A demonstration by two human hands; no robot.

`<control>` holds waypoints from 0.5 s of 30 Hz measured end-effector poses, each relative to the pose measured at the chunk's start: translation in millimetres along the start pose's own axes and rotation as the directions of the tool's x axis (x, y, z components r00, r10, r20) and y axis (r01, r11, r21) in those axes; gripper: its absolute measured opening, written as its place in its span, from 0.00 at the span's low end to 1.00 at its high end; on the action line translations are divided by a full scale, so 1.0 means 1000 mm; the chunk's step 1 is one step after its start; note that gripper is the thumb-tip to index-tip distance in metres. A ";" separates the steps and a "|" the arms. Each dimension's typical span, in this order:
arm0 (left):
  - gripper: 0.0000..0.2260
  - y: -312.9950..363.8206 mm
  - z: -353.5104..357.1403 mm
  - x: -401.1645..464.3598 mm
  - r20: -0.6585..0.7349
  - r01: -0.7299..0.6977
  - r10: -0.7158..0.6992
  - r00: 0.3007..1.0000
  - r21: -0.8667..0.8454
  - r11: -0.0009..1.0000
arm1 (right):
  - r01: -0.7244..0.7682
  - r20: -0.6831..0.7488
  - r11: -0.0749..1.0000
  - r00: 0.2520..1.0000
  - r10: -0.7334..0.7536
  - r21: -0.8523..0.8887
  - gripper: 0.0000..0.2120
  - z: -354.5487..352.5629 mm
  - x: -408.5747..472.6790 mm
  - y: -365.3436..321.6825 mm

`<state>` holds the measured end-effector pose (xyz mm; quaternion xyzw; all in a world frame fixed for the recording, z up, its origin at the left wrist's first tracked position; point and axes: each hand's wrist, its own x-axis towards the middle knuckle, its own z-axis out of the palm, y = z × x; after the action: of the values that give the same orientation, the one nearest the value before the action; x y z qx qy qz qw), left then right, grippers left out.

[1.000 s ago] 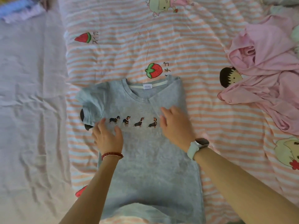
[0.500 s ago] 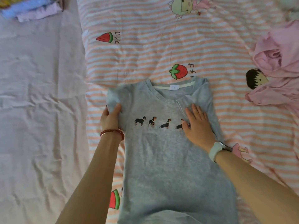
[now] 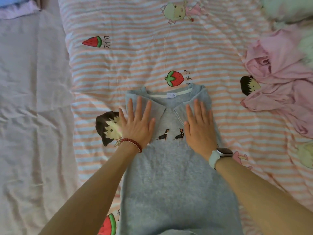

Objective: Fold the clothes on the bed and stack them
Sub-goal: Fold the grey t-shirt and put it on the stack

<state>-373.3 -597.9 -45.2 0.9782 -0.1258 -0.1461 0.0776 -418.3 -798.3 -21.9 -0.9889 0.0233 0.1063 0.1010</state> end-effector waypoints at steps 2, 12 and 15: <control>0.25 -0.002 0.010 0.009 0.136 -0.003 -0.008 0.991 0.079 0.997 | -0.016 0.166 0.992 0.985 0.037 -0.124 0.27 0.005 0.010 0.004; 0.29 -0.029 -0.028 0.064 -0.011 0.080 -0.081 0.997 -0.087 0.993 | 0.055 -0.001 0.995 0.998 -0.056 -0.082 0.29 -0.040 0.071 0.047; 0.33 -0.037 -0.042 0.092 0.197 0.149 -0.128 0.972 -0.091 0.985 | 0.025 0.266 0.998 0.964 -0.011 -0.049 0.34 -0.051 0.102 0.058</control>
<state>-267.2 -582.3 -37.2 0.9606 -0.0560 -0.2505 0.1063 -312.7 -868.2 -6.8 -0.9682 -0.0022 0.2373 0.0786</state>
